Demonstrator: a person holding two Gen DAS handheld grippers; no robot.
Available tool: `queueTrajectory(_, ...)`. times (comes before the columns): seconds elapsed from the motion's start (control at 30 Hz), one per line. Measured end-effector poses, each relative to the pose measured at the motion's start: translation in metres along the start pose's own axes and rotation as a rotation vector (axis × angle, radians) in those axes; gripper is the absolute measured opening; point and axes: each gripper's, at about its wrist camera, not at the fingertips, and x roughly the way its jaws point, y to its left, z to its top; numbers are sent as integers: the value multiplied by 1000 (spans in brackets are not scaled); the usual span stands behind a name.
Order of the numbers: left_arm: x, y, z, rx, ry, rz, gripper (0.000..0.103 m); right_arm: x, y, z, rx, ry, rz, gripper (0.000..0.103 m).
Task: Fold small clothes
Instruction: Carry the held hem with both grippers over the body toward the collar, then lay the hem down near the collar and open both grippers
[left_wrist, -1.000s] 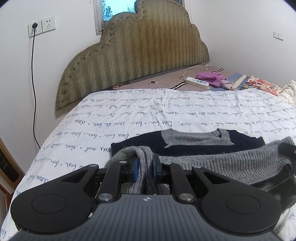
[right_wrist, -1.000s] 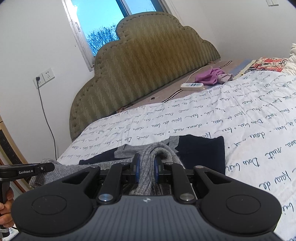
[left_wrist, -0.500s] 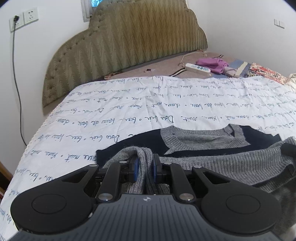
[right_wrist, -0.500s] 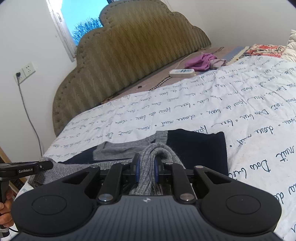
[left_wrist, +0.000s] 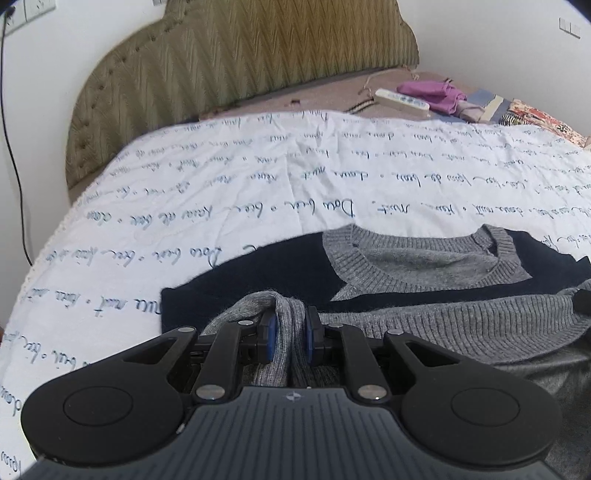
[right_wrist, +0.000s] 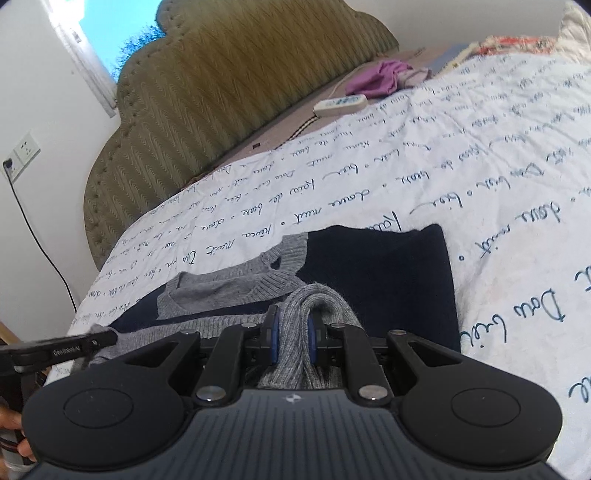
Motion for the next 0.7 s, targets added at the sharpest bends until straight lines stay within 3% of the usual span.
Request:
queueTrajectory(0.13, 13, 9, 6, -51, 58, -23, 28, 9, -13, 10, 111, 51, 42, 18)
queueTrajectory(0.27, 14, 27, 14, -164, 72, -74, 44, 16, -34, 22, 257, 61, 98, 20)
queueTrajectory(0.37, 14, 40, 18, -245, 67, -87, 46, 18, -45, 26, 310, 44, 111, 21)
queueTrajectory(0.43, 15, 51, 20, -321, 70, -110, 50, 15, -53, 29, 344, 11, 105, 33)
queueTrajectory(0.5, 20, 63, 19, -420, 88, -149, 54, 9, -65, 33, 400, -33, 113, 68)
queueTrajectory(0.57, 23, 73, 18, -489, 102, -170, 54, -3, -72, 36, 422, -81, 102, 69)
queueTrajectory(0.7, 7, 80, 18, -459, 63, -152, 58, -34, -52, 40, 207, -126, 83, 69)
